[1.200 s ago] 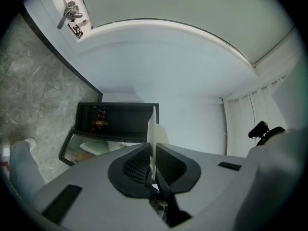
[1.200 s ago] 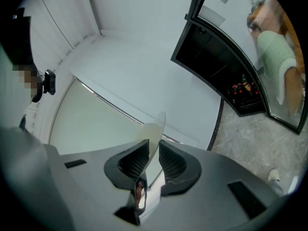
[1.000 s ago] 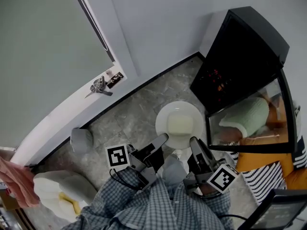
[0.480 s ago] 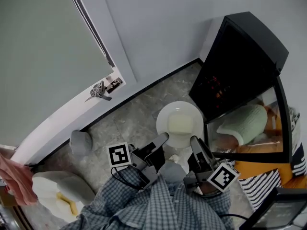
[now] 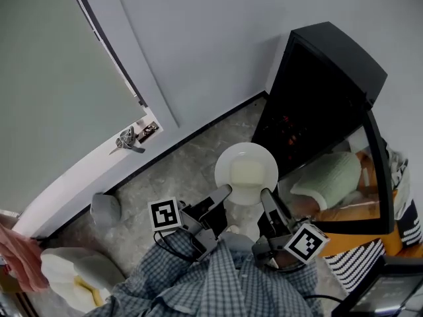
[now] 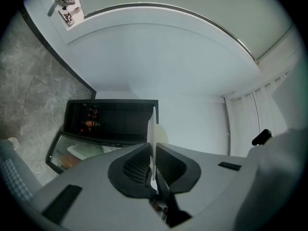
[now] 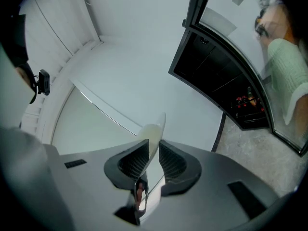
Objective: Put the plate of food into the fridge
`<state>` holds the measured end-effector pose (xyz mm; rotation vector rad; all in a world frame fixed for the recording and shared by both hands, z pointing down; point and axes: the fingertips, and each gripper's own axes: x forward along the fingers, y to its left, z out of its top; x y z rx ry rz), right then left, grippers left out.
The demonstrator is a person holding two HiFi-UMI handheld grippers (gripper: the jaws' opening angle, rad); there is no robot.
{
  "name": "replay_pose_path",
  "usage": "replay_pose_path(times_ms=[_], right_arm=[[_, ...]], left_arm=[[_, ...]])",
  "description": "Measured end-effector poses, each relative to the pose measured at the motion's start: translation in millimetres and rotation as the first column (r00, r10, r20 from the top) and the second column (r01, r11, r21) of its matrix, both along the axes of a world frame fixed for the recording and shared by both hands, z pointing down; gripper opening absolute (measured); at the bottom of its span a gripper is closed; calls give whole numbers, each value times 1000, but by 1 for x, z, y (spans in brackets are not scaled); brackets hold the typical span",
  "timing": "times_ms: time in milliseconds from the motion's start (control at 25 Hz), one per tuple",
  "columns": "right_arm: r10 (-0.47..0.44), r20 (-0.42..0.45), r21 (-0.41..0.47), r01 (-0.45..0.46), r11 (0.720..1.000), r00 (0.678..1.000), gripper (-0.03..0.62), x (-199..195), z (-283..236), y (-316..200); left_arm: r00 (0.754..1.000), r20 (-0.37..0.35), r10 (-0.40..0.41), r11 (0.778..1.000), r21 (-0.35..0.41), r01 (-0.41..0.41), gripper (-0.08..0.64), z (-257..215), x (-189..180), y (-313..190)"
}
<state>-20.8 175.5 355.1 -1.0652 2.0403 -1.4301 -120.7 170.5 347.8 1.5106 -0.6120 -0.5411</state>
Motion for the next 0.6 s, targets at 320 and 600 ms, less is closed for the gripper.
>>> replay_pose_path(times_ms=[320, 600], right_arm=[[15, 3, 2, -15, 1000, 1000, 67, 23, 4, -8], [57, 9, 6, -58, 998, 998, 67, 43, 3, -6]], left_arm=[[1000, -2, 8, 1000, 3, -8, 32, 5, 23, -8], [999, 9, 46, 999, -1, -46, 32, 6, 43, -11]])
